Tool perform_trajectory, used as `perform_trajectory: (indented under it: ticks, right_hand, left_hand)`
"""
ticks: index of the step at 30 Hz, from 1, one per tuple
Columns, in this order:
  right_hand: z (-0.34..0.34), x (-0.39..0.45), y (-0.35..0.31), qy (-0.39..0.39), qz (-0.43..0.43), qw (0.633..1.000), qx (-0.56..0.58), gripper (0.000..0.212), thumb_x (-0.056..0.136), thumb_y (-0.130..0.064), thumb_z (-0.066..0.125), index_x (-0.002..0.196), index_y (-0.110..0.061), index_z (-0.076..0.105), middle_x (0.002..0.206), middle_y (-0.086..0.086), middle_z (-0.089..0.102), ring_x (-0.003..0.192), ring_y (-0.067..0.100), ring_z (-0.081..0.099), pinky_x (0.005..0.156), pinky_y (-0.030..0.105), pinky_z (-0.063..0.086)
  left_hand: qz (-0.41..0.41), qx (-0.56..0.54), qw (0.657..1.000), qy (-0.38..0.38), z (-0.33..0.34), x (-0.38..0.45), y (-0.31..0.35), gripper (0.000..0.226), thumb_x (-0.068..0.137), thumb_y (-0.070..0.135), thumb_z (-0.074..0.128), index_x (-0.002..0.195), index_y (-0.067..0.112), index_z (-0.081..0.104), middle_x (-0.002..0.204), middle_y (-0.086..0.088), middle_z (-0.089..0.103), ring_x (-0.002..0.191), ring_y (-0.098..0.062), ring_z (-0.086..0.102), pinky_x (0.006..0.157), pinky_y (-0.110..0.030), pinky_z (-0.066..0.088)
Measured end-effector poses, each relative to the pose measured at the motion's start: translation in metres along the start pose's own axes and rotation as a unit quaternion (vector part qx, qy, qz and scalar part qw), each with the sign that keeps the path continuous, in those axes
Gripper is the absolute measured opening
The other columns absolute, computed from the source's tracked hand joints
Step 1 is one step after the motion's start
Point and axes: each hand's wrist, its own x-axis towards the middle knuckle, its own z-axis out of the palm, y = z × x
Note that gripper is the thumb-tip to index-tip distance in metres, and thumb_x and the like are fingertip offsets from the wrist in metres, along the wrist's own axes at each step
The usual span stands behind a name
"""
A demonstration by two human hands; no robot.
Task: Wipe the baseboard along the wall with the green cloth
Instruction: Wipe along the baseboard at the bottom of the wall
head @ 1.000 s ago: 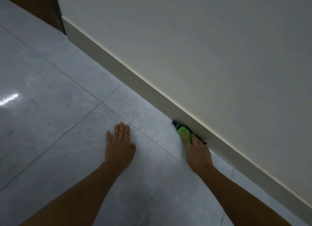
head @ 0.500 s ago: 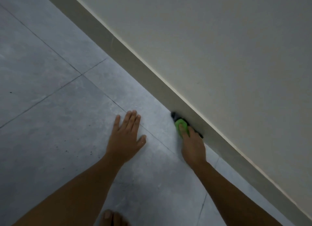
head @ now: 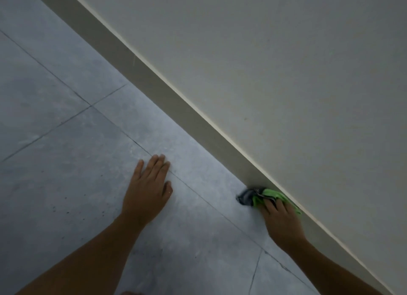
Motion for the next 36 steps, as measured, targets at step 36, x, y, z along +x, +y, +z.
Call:
perform_trajectory:
  ticks: [36]
  right_hand:
    - [-0.035, 0.072, -0.076, 0.087, 0.088, 0.928, 0.352, 0.042, 0.093, -0.027, 0.044, 0.134, -0.019, 0.044, 0.141, 0.009, 0.048, 0.111, 0.027, 0.054, 0.092, 0.040, 0.047]
  left_hand:
    - [-0.049, 0.054, 0.997, -0.034, 0.008, 0.000, 0.023, 0.060, 0.094, 0.035, 0.024, 0.141, 0.001, 0.037, 0.151, -0.018, 0.031, 0.142, -0.031, 0.023, 0.114, -0.056, 0.003]
